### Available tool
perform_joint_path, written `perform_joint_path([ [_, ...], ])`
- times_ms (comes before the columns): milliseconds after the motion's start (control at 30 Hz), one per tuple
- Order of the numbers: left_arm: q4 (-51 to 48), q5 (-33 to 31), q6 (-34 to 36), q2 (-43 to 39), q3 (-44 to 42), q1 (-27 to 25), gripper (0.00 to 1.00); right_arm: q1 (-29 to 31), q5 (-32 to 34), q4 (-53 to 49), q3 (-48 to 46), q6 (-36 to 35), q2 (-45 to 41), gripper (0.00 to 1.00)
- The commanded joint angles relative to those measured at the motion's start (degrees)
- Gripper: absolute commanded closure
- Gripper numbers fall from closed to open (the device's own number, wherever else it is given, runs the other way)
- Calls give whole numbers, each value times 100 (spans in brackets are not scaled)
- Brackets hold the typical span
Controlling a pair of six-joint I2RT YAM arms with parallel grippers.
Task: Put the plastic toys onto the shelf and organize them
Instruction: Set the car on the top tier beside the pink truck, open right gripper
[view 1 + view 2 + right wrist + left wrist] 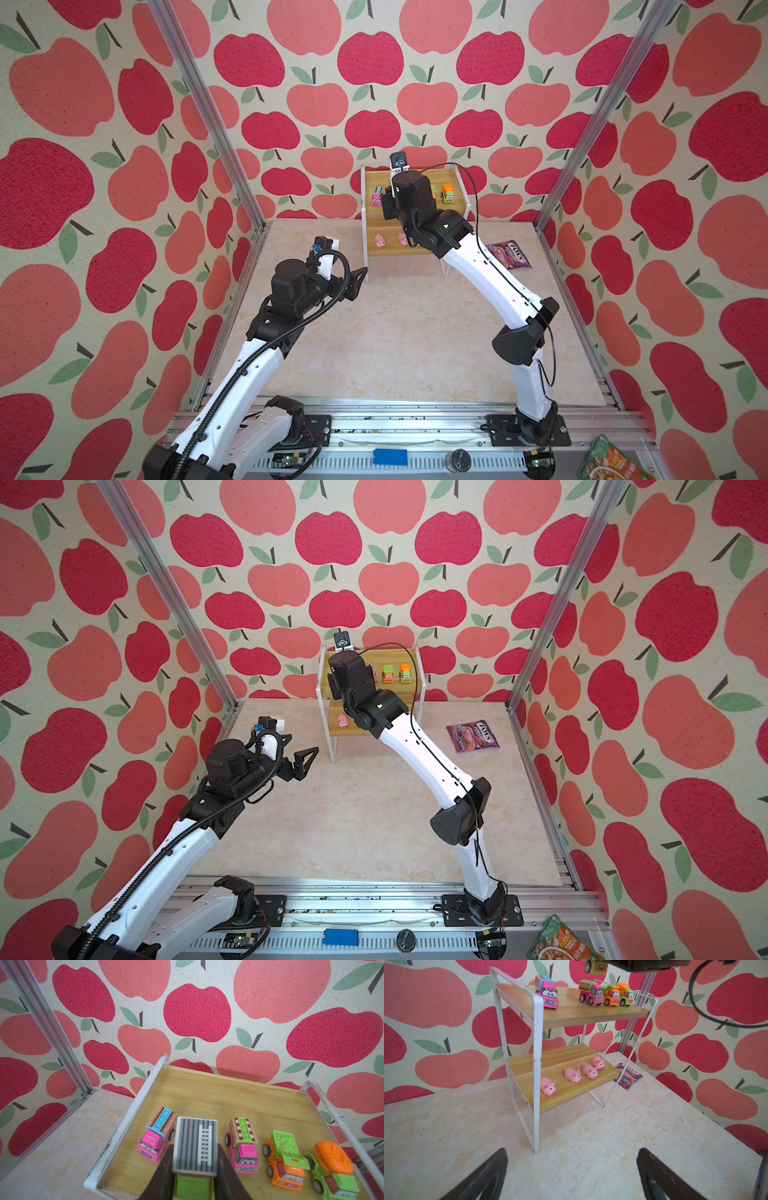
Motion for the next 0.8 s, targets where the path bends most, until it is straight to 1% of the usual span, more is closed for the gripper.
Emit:
perform_joint_path([
  [0, 790, 288, 127, -155, -202, -11, 1, -76, -37, -68, 279, 144, 149, 72],
  [300, 1606, 461, 57, -475, -685, 15, 1, -148, -146, -185, 381, 347, 275, 72],
  [567, 1699, 441, 13, -577, -780, 51, 1, -165, -149, -265, 394, 447, 309, 72],
  [767, 1556, 386, -75, -578, -724, 67, 1, -192, -179, -384, 529, 572, 440, 72],
])
